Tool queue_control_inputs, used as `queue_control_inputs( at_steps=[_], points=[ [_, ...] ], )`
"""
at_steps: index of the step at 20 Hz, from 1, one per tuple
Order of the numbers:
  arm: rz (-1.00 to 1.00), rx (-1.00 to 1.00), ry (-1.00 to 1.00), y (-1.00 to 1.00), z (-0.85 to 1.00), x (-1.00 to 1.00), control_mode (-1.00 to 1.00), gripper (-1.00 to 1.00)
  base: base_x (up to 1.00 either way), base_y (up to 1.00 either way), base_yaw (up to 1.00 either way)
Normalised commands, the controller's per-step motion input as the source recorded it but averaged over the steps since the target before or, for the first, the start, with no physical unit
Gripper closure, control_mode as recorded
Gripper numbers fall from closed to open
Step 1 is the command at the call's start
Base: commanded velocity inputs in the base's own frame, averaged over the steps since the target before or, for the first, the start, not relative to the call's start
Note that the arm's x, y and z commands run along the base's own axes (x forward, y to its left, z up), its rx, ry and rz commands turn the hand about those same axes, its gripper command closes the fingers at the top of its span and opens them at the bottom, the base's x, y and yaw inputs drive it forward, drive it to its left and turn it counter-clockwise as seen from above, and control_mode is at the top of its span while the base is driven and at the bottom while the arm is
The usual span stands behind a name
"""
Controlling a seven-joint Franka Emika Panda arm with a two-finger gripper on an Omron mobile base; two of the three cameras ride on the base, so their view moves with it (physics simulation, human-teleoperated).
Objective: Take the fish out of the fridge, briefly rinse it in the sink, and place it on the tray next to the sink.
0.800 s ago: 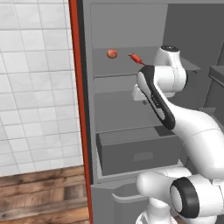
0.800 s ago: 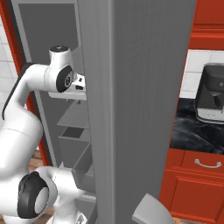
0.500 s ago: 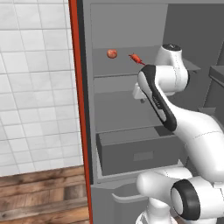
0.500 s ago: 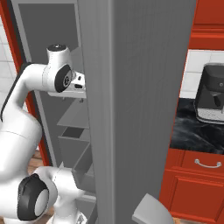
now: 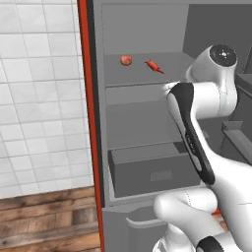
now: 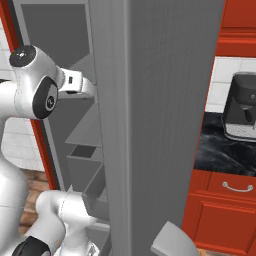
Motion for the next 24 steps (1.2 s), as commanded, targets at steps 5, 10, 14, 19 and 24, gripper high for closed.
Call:
queue_control_inputs(
  at_steps=[5, 10, 14, 19, 24],
  points=[
    [-0.01, 0.11, -0.10, -0.18, 0.64, 0.09, -1.00, -1.00, 0.00, 0.00, 0.00],
    [0.00, 0.12, 0.05, -0.33, 0.33, 0.24, -1.00, -1.00, 0.00, 0.00, 0.00],
    [0.00, -0.06, 0.00, -0.01, 0.00, 0.05, -1.00, -1.00, 0.00, 0.00, 0.00],
    [0.00, -0.04, 0.01, -0.16, -0.03, 0.56, -1.00, -1.00, 0.00, 0.00, 0.00],
    [0.00, 0.00, 0.00, -0.10, -0.05, 0.73, -1.00, -1.00, 0.00, 0.00, 0.00]
  ],
)
